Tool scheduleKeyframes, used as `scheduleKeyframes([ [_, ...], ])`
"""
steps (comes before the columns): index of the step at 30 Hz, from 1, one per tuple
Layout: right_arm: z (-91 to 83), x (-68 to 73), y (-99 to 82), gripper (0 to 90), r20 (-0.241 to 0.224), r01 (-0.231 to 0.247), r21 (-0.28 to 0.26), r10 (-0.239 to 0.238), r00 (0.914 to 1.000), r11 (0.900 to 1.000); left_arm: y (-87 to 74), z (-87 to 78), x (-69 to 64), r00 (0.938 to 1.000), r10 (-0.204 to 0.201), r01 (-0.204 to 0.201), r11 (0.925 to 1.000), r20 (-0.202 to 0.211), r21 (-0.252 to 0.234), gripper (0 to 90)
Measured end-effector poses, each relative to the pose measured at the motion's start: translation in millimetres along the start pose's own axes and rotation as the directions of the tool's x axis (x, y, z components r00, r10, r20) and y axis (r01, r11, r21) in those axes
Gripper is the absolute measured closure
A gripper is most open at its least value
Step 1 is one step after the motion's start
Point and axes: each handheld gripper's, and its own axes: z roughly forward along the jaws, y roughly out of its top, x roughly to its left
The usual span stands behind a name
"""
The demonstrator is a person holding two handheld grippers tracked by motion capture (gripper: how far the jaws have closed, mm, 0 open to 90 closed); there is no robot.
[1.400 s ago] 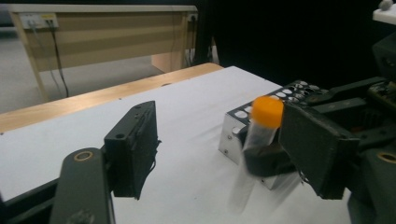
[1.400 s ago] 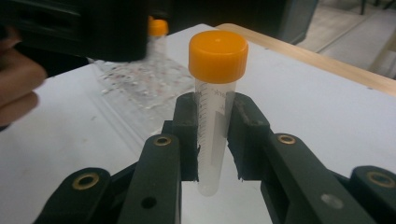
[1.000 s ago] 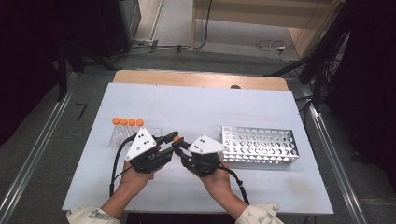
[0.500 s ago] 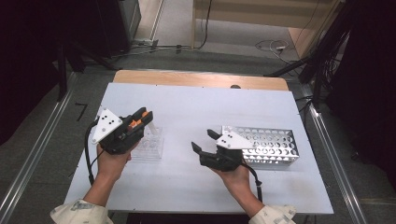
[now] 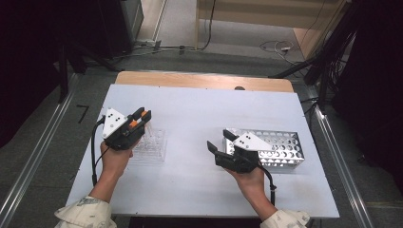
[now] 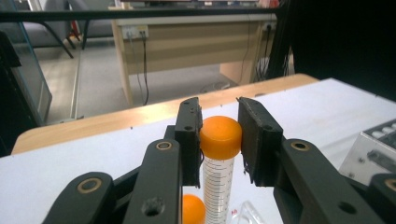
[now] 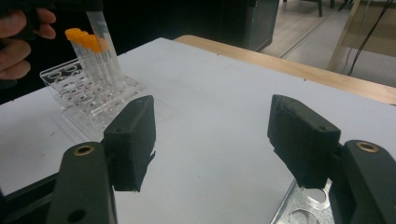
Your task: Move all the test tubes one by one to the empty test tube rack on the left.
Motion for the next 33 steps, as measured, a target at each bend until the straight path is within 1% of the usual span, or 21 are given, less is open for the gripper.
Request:
scheduleKeyframes([
  [7, -3.4, -2.3, -0.7, 31.3, 0.007, 0.000, -0.002, 0.000, 1.0000, 1.0000, -18.8, 8.6, -4.4, 0.9996, 0.027, -0.027, 0.9977, -0.007, 0.062, 69.8],
  [8, -4.2, -2.9, -0.9, 31.3, 0.009, -0.004, -0.002, 0.004, 1.0000, 1.0000, -21.4, 9.3, -5.7, 0.9995, 0.032, -0.032, 0.9972, -0.006, 0.067, 69.7],
  [9, -4.9, -3.8, -1.0, 31.4, 0.011, -0.004, -0.002, 0.004, 0.9999, 1.0000, -23.9, 9.3, -7.2, 0.9986, 0.051, -0.050, 0.9963, -0.014, 0.070, 69.4],
  [10, -5.7, -4.5, -1.2, 31.4, 0.011, -0.005, -0.003, 0.005, 0.9999, 1.0000, -25.3, 9.0, -8.6, 0.9978, 0.062, -0.060, 0.9963, -0.024, 0.061, 69.2],
  [12, -7.0, -5.4, -1.5, 31.5, 0.015, -0.007, -0.004, 0.007, 0.9999, 1.0000, -25.0, 8.3, -8.4, 0.9980, 0.059, -0.058, 0.9964, -0.023, 0.062, 68.8],
  [13, -7.7, -6.1, -1.6, 31.5, 0.015, -0.005, -0.007, 0.005, 0.9999, 1.0000, -25.1, 7.8, -8.6, 0.9979, 0.062, -0.061, 0.9962, -0.016, 0.061, 66.7],
  [14, -8.4, -6.4, -1.7, 31.5, 0.017, -0.009, -0.007, 0.009, 0.9998, 0.9999, -24.9, 7.3, -9.3, 0.9976, 0.067, -0.066, 0.9959, -0.016, 0.061, 60.7],
  [16, -9.8, -8.3, -2.1, 31.5, 0.023, -0.009, -0.008, 0.009, 0.9997, 0.9999, -22.8, 4.8, -10.6, 0.9976, 0.068, -0.067, 0.9965, -0.016, 0.050, 43.3],
  [17, -10.8, -9.3, -2.3, 31.4, 0.027, -0.015, -0.007, 0.015, 0.9995, 0.9999, -20.6, 2.3, -10.9, 0.9976, 0.065, -0.064, 0.9971, -0.023, 0.042, 37.6],
  [18, -11.8, -11.3, -2.7, 31.3, 0.032, -0.013, -0.010, 0.013, 0.9994, 0.9999, -18.2, -1.0, -10.6, 0.9979, 0.058, -0.057, 0.9979, -0.031, 0.031, 33.5],
  [20, -15.5, -16.3, -4.2, 30.8, 0.043, -0.017, -0.016, 0.017, 0.9989, 0.9997, -14.9, -9.7, -8.4, 0.9989, 0.018, -0.018, 0.9997, -0.044, 0.019, 25.4],
  [21, -18.0, -19.5, -5.5, 30.5, 0.051, -0.020, -0.019, 0.021, 0.9985, 0.9996, -14.7, -14.9, -6.3, 0.9989, 0.000, 0.001, 0.9998, -0.048, 0.020, 23.0],
  [23, -24.3, -27.2, -8.8, 29.4, 0.070, -0.028, -0.020, 0.029, 0.9971, 0.9994, -16.5, -25.4, -1.7, 0.9974, -0.034, 0.035, 0.9991, -0.064, 0.023, 19.8],
  [26, -36.8, -41.4, -15.3, 27.8, 0.109, -0.037, -0.028, 0.040, 0.9933, 0.9989, -21.6, -42.9, 6.8, 0.9921, -0.079, 0.081, 0.9965, -0.097, 0.021, 18.4],
  [29, -51.5, -56.6, -22.0, 26.6, 0.153, -0.048, -0.034, 0.053, 0.9868, 0.9983, -29.5, -61.0, 15.1, 0.9876, -0.079, 0.084, 0.9961, -0.135, 0.028, 17.2],
  [33, -72.2, -77.8, -32.8, 25.5, 0.216, -0.071, -0.031, 0.076, 0.9733, 0.9970, -42.5, -83.3, 27.4, 0.9784, -0.099, 0.107, 0.9936, -0.182, 0.036, 16.9],
])
